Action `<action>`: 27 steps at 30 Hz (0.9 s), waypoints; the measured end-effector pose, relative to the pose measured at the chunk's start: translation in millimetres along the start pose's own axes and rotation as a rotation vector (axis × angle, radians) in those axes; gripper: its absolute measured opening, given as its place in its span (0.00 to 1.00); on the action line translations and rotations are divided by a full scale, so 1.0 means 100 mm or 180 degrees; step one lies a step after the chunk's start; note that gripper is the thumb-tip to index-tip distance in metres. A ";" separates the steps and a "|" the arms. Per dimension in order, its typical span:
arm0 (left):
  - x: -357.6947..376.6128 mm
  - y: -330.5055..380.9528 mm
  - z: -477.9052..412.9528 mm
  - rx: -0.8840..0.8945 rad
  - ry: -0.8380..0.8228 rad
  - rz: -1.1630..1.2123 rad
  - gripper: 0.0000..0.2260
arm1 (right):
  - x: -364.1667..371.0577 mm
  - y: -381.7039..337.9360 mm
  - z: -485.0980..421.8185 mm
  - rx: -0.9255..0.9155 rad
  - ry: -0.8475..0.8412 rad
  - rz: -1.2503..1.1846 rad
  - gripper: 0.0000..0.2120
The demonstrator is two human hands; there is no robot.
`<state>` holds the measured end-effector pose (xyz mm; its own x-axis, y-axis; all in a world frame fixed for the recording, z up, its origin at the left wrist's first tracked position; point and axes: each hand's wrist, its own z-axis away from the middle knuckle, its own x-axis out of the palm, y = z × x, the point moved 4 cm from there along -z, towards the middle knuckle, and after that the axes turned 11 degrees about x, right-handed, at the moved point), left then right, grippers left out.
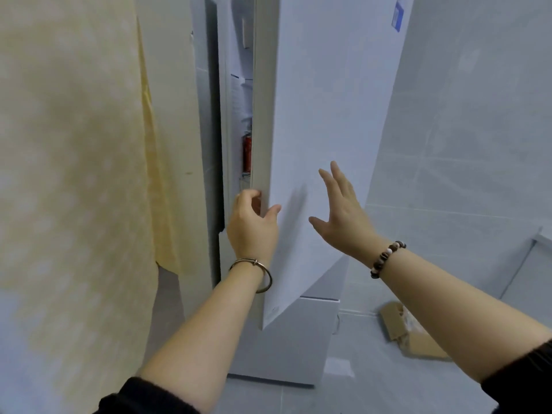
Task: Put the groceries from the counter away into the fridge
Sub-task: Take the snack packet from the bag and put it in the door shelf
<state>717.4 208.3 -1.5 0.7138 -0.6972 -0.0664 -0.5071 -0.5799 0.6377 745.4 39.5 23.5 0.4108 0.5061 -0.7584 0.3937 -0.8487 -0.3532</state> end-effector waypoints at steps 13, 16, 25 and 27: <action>0.08 -1.42 -1.07 -0.0675 -0.0035 0.0508 0.09 | 0.92 -0.58 -1.34 -0.0966 0.0244 0.1074 0.50; 0.15 -1.71 -1.28 -0.0761 -0.0069 0.0602 0.09 | 1.17 -0.53 -1.62 -0.0857 0.0139 0.1205 0.53; 0.53 -2.46 -1.68 -0.0997 0.0058 0.0829 0.05 | 1.75 -0.45 -2.18 -0.0838 0.0440 0.1648 0.56; 0.62 -2.60 -1.73 -0.1066 0.0035 0.0789 0.04 | 1.84 -0.41 -2.28 -0.0866 0.0511 0.1782 0.57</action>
<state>976.3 388.6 -38.6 0.5959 -0.7929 0.1275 -0.4803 -0.2246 0.8479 992.9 202.4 23.5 0.7243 0.0324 -0.6887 0.2699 -0.9325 0.2401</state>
